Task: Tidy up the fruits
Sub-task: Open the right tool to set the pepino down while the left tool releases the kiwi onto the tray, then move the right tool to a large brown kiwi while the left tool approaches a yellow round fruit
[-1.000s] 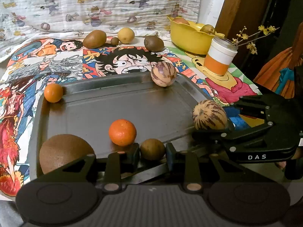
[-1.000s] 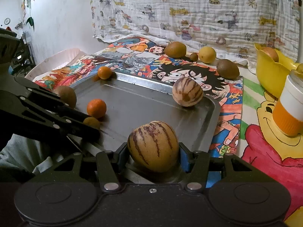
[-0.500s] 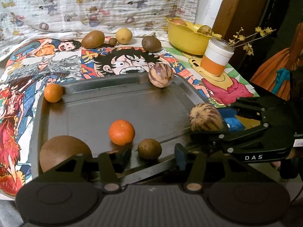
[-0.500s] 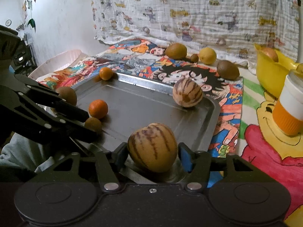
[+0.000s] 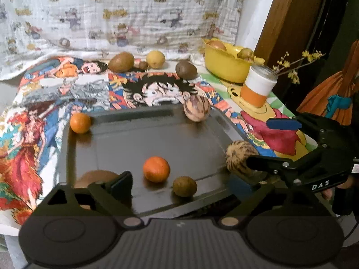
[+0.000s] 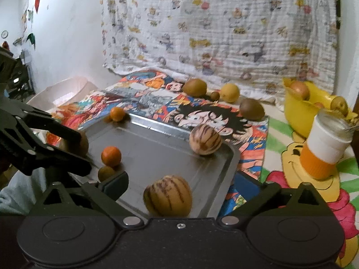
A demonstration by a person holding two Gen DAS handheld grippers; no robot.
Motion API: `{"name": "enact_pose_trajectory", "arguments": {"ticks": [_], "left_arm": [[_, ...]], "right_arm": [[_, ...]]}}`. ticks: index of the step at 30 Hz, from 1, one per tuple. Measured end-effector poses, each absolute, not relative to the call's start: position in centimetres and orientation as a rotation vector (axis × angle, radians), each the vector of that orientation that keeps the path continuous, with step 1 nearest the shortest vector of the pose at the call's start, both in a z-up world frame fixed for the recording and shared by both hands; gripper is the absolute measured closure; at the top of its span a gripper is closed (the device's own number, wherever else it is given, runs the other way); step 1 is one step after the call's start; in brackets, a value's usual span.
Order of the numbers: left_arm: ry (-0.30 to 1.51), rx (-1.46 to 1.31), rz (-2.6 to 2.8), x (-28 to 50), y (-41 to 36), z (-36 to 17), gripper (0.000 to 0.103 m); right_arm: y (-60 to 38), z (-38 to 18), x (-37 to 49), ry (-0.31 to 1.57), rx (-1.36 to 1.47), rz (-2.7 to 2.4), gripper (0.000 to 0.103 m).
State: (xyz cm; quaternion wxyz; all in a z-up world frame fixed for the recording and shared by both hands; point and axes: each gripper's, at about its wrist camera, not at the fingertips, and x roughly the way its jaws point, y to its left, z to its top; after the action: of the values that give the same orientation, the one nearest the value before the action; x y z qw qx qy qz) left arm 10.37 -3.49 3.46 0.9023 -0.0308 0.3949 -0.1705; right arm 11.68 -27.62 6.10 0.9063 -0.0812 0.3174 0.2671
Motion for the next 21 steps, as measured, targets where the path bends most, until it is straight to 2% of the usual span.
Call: {"name": "enact_pose_trajectory", "arguments": {"ticks": [21], "left_arm": [[0.740, -0.068, -0.290, 13.9, -1.5, 8.1, 0.001]], "right_arm": [[-29.0, 9.3, 15.6, 0.544, -0.079, 0.437, 0.001]]}}
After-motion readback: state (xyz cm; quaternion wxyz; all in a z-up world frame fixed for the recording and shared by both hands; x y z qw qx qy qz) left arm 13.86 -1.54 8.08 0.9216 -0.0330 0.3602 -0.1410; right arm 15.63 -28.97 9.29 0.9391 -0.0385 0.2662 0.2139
